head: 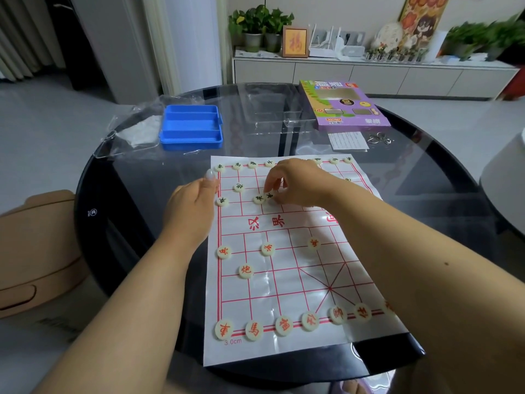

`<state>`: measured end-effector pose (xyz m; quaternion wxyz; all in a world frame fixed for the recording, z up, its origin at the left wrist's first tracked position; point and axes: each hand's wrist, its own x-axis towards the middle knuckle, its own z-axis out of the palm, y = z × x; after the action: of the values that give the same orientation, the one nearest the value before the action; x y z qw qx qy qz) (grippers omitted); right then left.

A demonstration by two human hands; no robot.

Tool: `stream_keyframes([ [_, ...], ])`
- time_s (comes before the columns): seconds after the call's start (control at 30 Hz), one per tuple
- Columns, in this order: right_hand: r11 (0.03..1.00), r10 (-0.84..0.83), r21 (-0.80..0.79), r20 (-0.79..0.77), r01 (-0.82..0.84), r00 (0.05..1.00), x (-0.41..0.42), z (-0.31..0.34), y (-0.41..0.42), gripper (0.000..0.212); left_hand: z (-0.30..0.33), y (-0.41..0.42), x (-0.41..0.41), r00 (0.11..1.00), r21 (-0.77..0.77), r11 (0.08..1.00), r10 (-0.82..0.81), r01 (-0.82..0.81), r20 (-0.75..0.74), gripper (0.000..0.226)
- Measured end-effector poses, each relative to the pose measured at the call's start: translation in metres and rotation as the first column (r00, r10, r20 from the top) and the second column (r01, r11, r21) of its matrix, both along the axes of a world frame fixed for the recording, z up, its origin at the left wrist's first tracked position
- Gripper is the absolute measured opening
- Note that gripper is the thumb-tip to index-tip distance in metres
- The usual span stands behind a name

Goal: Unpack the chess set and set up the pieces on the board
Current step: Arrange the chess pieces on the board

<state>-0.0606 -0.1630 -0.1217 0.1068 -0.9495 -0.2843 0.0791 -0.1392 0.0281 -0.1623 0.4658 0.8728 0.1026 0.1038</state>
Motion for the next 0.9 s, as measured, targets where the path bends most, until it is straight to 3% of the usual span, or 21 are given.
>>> stream_keyframes([
  [0.5,0.977,-0.108,0.189,0.022,0.102,0.994,-0.001,-0.001,-0.037,0.021,0.002,-0.004,-0.004,1.000,0.038,0.999,0.026,-0.026,0.006,0.049],
  [0.9,0.921,-0.373,0.149,0.069,0.360,0.925,0.006,0.005,-0.125,0.014,0.000,-0.005,-0.004,1.000,0.083,0.996,0.018,-0.020,0.018,0.047],
])
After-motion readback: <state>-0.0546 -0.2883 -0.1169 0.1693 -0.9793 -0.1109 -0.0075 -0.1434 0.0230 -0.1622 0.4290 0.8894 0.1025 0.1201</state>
